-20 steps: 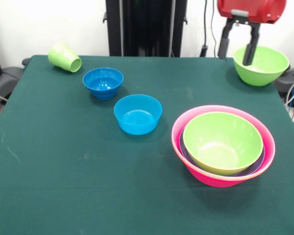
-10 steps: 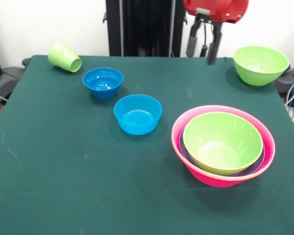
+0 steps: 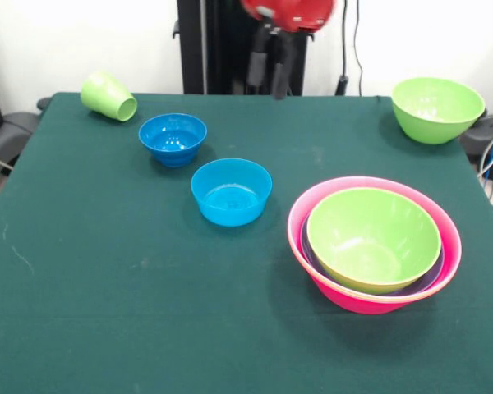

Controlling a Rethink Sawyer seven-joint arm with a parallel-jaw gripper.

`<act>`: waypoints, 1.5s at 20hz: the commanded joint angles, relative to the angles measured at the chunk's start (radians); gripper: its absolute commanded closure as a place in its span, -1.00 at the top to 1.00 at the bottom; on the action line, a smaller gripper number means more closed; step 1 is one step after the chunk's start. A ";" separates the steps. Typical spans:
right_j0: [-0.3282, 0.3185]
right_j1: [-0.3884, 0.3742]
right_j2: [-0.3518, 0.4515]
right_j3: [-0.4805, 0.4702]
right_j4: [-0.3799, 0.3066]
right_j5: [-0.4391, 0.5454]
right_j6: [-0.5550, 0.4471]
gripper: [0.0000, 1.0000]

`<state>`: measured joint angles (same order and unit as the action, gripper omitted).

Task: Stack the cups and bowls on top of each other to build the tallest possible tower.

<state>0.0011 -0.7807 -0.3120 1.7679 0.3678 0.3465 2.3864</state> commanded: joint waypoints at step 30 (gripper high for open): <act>-0.844 -0.034 0.955 0.323 -0.524 0.001 -0.219 1.00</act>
<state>-0.8027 -0.8746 0.4635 2.0265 -0.0575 0.2622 2.3864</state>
